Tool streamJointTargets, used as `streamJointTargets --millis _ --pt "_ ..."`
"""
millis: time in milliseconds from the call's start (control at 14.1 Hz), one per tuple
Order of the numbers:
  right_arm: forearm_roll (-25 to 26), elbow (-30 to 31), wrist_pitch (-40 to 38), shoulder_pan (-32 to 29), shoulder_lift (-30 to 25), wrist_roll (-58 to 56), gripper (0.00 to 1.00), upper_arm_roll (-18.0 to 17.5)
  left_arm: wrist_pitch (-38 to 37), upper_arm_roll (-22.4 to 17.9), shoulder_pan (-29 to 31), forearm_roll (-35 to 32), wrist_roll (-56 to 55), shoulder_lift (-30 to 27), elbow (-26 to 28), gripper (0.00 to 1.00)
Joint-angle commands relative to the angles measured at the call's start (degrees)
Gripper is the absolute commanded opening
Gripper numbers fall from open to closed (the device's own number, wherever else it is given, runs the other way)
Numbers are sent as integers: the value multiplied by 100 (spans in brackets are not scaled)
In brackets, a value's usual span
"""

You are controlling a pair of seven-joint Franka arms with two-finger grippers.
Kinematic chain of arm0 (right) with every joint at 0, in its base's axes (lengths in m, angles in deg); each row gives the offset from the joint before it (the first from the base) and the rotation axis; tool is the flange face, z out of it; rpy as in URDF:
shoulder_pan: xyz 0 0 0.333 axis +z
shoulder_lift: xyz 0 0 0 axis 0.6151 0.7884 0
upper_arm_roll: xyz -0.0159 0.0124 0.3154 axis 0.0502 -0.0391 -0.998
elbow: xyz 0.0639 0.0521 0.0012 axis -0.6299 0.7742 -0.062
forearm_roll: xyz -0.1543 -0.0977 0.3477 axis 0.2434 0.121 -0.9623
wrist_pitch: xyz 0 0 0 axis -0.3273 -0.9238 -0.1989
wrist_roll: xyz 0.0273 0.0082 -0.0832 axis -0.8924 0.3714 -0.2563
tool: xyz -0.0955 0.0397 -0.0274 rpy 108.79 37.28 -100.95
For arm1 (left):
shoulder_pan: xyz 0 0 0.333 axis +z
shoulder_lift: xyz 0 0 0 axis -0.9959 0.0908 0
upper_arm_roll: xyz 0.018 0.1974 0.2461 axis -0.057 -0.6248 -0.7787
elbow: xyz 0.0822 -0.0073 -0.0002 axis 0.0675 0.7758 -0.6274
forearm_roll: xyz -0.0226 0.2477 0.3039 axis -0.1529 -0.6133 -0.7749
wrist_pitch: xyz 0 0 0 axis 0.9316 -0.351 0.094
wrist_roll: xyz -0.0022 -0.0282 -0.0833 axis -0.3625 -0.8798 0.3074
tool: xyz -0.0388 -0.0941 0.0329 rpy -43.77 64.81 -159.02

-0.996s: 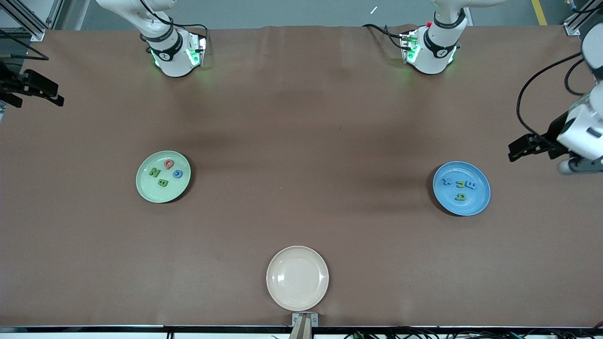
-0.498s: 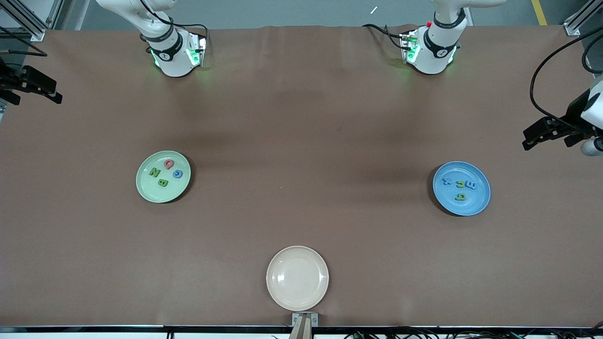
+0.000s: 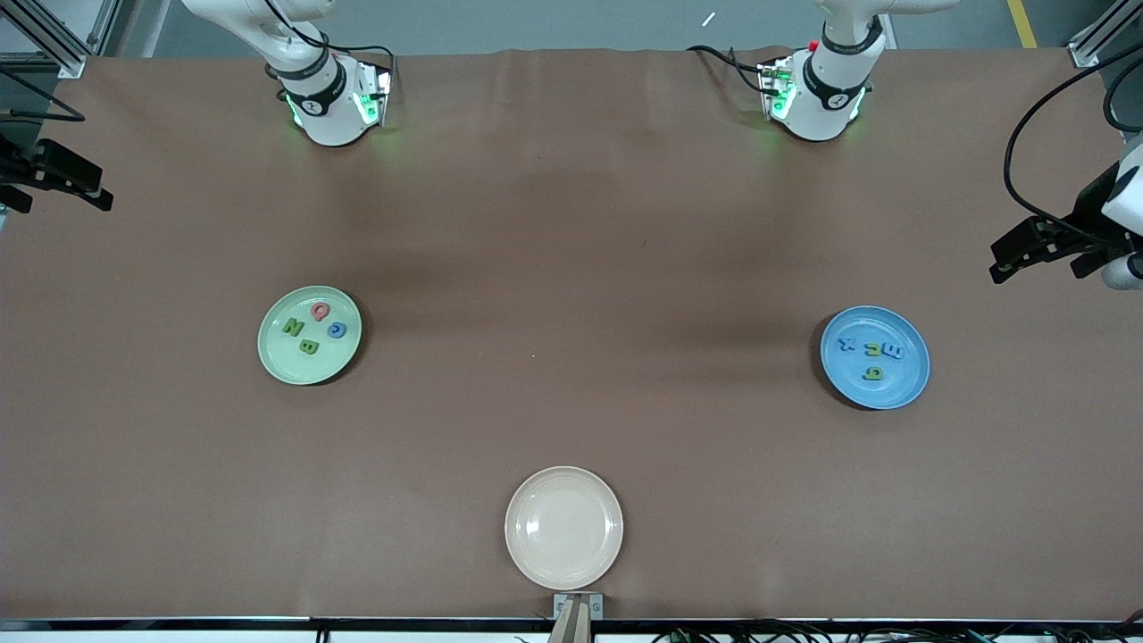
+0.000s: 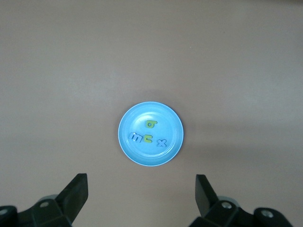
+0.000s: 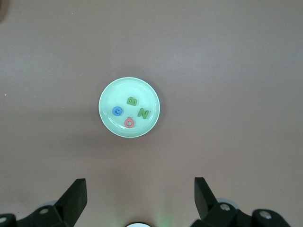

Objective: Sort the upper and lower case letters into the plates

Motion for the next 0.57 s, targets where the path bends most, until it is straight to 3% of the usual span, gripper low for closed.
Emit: streamJointTargets --millis 0,498 --pt "45 -89 -105 -1 46 13 100 -11 -43 61 111 147 105 -77 -37 100" --pt "-25 -45 44 -9 2 -22 100 -11 -139 79 102 138 87 -86 -300 100"
